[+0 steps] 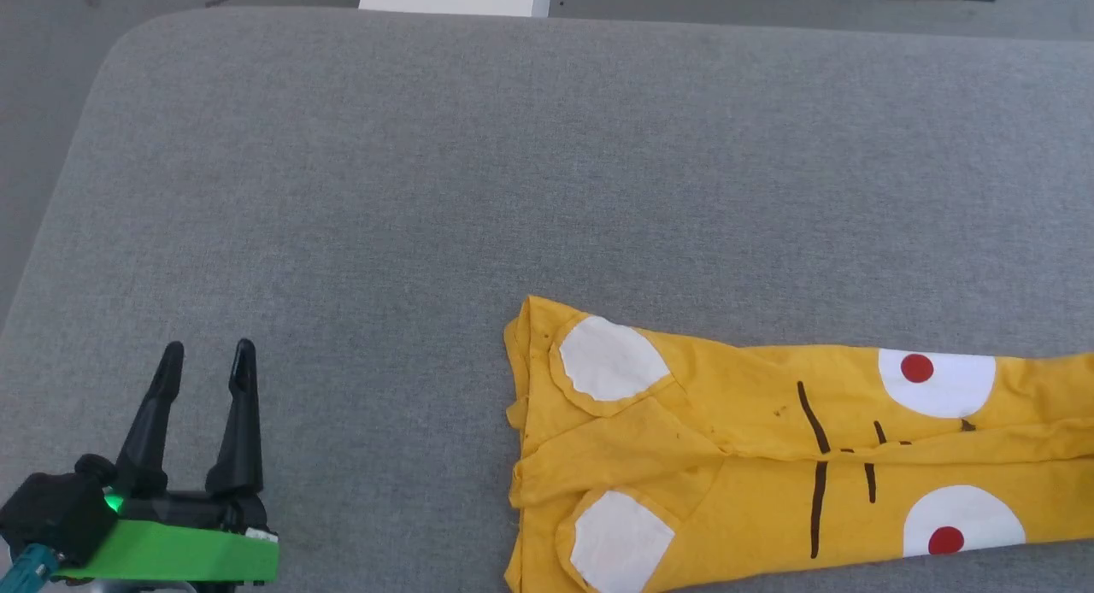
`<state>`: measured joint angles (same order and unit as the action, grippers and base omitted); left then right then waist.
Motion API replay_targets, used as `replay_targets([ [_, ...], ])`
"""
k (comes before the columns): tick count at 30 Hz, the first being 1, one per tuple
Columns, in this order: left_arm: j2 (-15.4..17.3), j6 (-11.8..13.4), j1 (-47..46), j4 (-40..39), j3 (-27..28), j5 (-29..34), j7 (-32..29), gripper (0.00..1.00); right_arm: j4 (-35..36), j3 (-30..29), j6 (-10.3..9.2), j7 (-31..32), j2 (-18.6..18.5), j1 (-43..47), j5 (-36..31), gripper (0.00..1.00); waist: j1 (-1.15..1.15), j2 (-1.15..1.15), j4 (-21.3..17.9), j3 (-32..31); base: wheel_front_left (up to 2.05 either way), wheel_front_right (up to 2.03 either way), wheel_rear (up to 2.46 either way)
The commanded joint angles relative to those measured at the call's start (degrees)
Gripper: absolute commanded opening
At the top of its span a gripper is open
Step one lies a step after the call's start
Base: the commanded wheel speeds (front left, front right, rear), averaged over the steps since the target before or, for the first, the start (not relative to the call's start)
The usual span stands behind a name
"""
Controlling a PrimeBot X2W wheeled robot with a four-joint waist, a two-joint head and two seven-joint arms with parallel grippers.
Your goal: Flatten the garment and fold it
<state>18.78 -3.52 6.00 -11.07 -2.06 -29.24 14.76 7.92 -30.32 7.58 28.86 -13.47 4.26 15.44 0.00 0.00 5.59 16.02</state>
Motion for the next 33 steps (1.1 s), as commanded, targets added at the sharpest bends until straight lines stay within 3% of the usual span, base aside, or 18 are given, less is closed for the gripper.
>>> replay_targets([
  [1,0.08,-0.30,1.08,0.24,-0.09,0.54,-0.05,1.00,1.37,1.93,-0.09,1.27,0.48,0.91,1.38,0.00,0.00,0.00,-0.32,-0.56,0.00,0.00,0.00],
  [9,-0.45,-0.52,1.37,0.81,-1.66,-0.01,-0.65,1.00,10.16,14.77,-0.09,10.60,1.45,3.44,9.93,0.00,0.00,0.00,-0.11,-2.20,0.00,0.00,0.00],
  [17,-0.99,-0.93,1.02,2.05,-2.59,-0.91,-0.59,1.00,14.27,28.03,-0.09,15.03,1.28,-0.60,13.78,0.00,0.00,0.00,2.01,-2.41,0.00,0.00,0.00],
  [33,-2.38,-1.81,-1.39,4.61,-3.81,-2.24,-0.19,1.00,7.57,51.73,-0.09,17.20,0.66,-17.30,16.21,0.00,0.00,0.00,6.67,-0.79,0.00,0.00,0.00],
])
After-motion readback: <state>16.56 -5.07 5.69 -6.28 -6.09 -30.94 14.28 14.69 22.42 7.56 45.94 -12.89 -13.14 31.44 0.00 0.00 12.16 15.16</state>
